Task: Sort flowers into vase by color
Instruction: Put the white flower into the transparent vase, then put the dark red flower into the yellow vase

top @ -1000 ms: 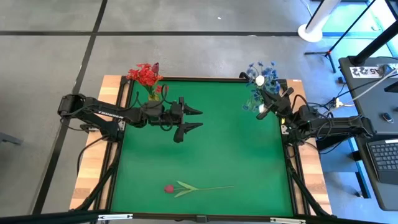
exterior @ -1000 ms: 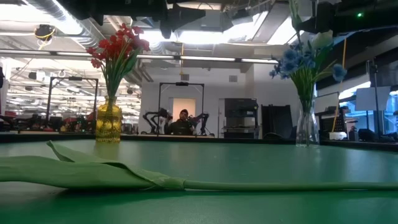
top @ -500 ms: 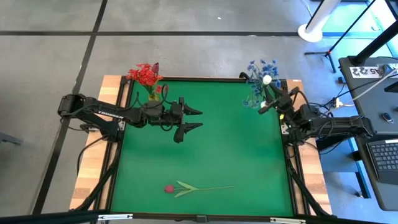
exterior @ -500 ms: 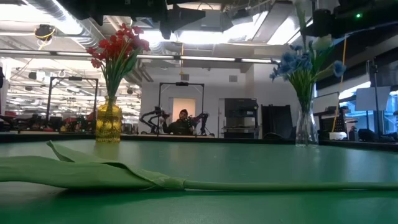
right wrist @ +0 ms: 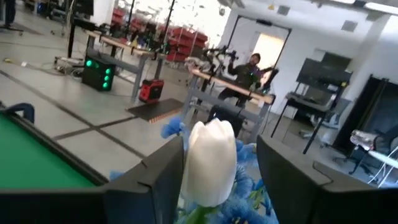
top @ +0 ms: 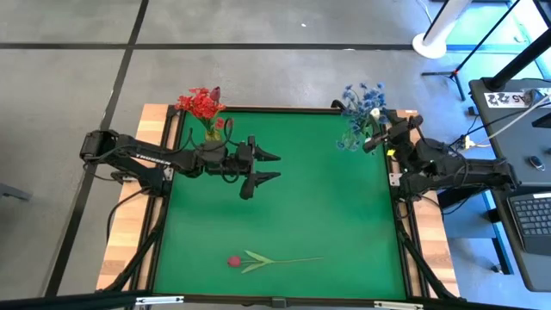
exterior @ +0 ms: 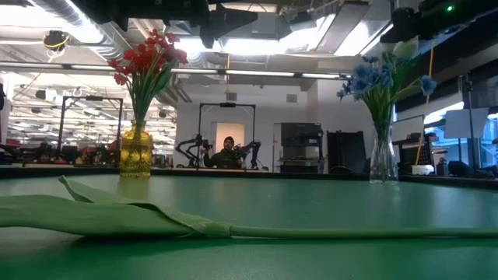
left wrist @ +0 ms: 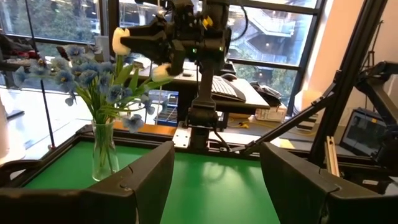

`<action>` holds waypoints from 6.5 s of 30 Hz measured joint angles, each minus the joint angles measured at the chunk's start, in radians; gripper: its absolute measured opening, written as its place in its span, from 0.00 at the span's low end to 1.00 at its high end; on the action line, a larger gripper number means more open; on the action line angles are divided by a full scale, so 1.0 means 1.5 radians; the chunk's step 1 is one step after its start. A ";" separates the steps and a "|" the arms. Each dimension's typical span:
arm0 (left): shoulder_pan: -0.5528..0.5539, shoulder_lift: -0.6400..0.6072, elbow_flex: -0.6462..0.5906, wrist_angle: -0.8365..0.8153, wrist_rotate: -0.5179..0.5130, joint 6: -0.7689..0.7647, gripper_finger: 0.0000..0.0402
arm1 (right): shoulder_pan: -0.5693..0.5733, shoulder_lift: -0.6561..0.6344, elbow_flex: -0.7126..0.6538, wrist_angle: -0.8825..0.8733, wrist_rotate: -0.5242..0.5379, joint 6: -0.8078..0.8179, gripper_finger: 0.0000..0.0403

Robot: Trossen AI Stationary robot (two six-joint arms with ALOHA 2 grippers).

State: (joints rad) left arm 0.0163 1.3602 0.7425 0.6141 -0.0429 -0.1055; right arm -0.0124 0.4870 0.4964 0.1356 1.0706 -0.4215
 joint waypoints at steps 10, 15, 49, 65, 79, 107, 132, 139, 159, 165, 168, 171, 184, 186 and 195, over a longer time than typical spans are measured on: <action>0.000 0.000 0.000 -0.021 0.000 -0.005 0.58 | 0.000 0.025 0.160 -0.373 -0.055 0.247 0.54; 0.000 0.000 0.000 -0.018 0.000 -0.010 0.58 | -0.001 0.046 0.193 -0.372 -0.063 0.223 0.56; 0.000 -0.001 0.000 -0.020 0.000 -0.012 0.58 | -0.001 0.119 0.220 -0.368 0.137 0.283 0.58; -0.002 -0.001 0.000 -0.020 0.000 -0.016 0.58 | -0.001 0.114 0.220 -0.356 0.147 0.278 0.33; -0.006 -0.088 -0.001 -0.124 -0.001 -0.015 0.58 | 0.000 0.097 0.341 -0.282 -0.333 0.264 0.59; -0.135 -0.309 0.000 -0.503 -0.139 -0.117 0.58 | 0.287 0.593 0.398 -0.162 -0.535 0.287 0.60; -0.148 -0.309 0.000 -0.609 -0.279 -0.200 0.58 | 0.380 0.950 0.407 -0.065 -0.722 0.487 0.60; -0.148 -0.309 0.000 -0.614 -0.279 -0.220 0.58 | 0.408 0.969 0.408 -0.107 -0.654 0.527 0.60; -0.148 -0.309 0.000 -0.613 -0.281 -0.227 0.58 | 0.414 0.985 0.411 -0.258 -0.564 0.577 0.34; -0.148 -0.309 0.000 -0.613 -0.281 -0.228 0.58 | 0.399 0.986 0.409 -0.272 -0.583 0.593 0.16; -0.148 -0.309 0.000 -0.613 -0.280 -0.236 0.58 | 0.388 0.986 0.409 -0.276 -0.598 0.594 0.06; -0.148 -0.309 0.000 -0.613 -0.278 -0.240 0.58 | 0.378 0.985 0.408 -0.277 -0.612 0.595 0.02; -0.173 -0.340 0.000 -0.590 -0.273 -0.220 0.58 | 0.357 0.946 0.469 -0.376 -0.487 0.597 0.00; -0.180 -0.353 0.000 -0.589 -0.273 -0.220 0.58 | 0.354 0.925 0.471 -0.380 -0.464 0.597 0.00; -0.216 -0.395 0.000 -0.589 -0.281 -0.220 0.58 | 0.341 0.894 0.472 -0.362 -0.423 0.588 0.00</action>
State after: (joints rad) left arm -0.3069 0.7684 0.7422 -0.2698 -0.4648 -0.4360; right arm 0.4988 1.8282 1.2045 -0.4079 0.4355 0.4599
